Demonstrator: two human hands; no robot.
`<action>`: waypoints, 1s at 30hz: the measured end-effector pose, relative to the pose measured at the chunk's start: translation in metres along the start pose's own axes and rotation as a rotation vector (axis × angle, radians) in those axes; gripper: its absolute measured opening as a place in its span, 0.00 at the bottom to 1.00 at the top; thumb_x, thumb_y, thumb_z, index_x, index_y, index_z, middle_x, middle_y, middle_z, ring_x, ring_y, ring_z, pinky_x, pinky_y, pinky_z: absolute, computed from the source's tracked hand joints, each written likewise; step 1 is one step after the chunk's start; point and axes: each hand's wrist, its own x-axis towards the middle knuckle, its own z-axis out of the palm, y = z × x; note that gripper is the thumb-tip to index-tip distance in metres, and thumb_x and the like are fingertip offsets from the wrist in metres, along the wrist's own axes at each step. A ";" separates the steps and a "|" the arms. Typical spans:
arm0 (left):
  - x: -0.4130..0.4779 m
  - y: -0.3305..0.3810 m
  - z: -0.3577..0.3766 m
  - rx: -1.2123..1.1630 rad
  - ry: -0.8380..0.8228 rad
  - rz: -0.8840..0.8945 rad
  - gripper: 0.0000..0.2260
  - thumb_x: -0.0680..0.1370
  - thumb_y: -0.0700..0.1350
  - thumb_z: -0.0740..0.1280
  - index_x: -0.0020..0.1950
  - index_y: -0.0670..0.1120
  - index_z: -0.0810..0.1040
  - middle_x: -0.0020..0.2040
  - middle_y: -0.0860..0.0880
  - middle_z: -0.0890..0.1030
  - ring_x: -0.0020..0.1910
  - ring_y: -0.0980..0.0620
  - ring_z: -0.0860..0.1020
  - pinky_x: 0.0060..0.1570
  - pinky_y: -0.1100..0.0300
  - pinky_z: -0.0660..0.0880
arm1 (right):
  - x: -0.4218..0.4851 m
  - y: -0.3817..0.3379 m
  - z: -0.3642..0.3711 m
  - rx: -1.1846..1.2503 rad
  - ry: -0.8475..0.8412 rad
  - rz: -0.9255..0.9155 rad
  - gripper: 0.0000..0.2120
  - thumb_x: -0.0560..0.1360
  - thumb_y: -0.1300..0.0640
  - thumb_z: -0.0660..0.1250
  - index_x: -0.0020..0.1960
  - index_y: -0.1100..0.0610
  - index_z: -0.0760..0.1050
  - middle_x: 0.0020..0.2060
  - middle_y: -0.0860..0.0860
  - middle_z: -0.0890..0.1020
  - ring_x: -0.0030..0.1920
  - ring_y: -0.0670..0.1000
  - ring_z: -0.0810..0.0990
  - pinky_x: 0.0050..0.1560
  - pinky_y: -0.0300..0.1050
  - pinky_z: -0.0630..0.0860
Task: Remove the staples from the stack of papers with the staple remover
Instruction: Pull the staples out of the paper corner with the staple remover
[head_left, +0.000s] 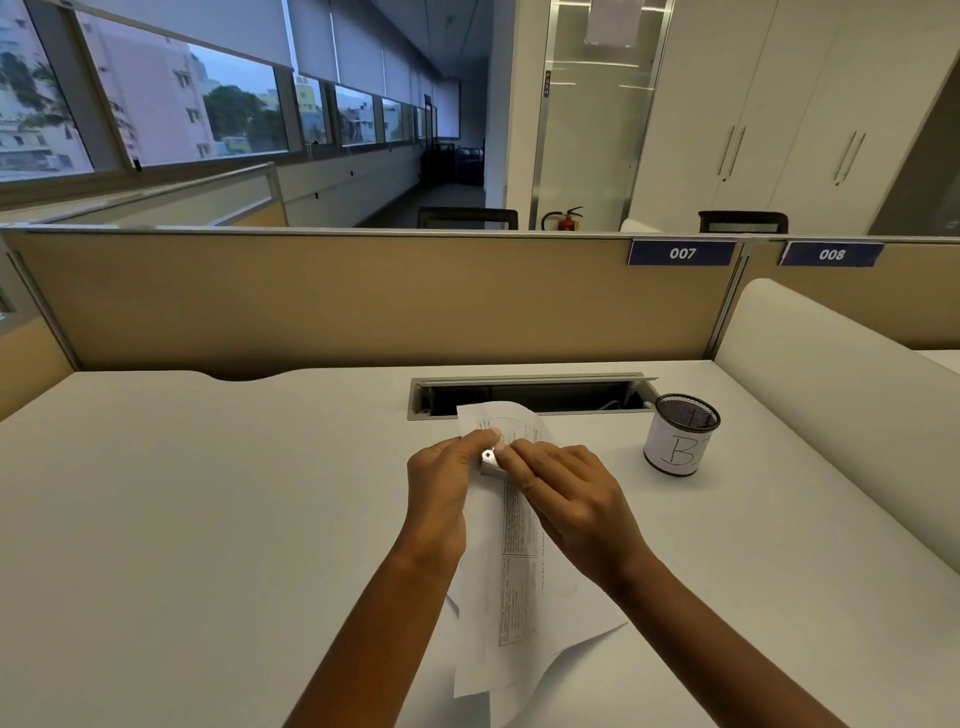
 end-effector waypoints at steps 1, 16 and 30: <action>0.001 0.000 0.000 0.004 -0.010 0.002 0.05 0.73 0.46 0.66 0.45 0.46 0.74 0.48 0.45 0.76 0.48 0.43 0.74 0.49 0.52 0.73 | 0.001 0.000 0.000 -0.001 0.001 -0.005 0.17 0.65 0.56 0.68 0.51 0.62 0.80 0.44 0.57 0.85 0.43 0.56 0.85 0.40 0.43 0.80; 0.004 0.001 -0.006 0.002 -0.101 0.131 0.04 0.74 0.45 0.63 0.41 0.52 0.77 0.42 0.50 0.80 0.41 0.45 0.79 0.43 0.53 0.77 | 0.006 -0.006 -0.007 0.359 0.010 0.524 0.18 0.63 0.66 0.74 0.53 0.63 0.79 0.46 0.60 0.83 0.41 0.59 0.82 0.40 0.38 0.76; -0.002 0.000 -0.003 0.051 -0.009 0.189 0.07 0.73 0.45 0.65 0.35 0.52 0.76 0.39 0.50 0.80 0.38 0.46 0.77 0.41 0.55 0.76 | 0.009 -0.012 -0.011 0.242 0.000 0.379 0.20 0.60 0.67 0.74 0.52 0.64 0.79 0.43 0.61 0.84 0.36 0.59 0.84 0.33 0.45 0.80</action>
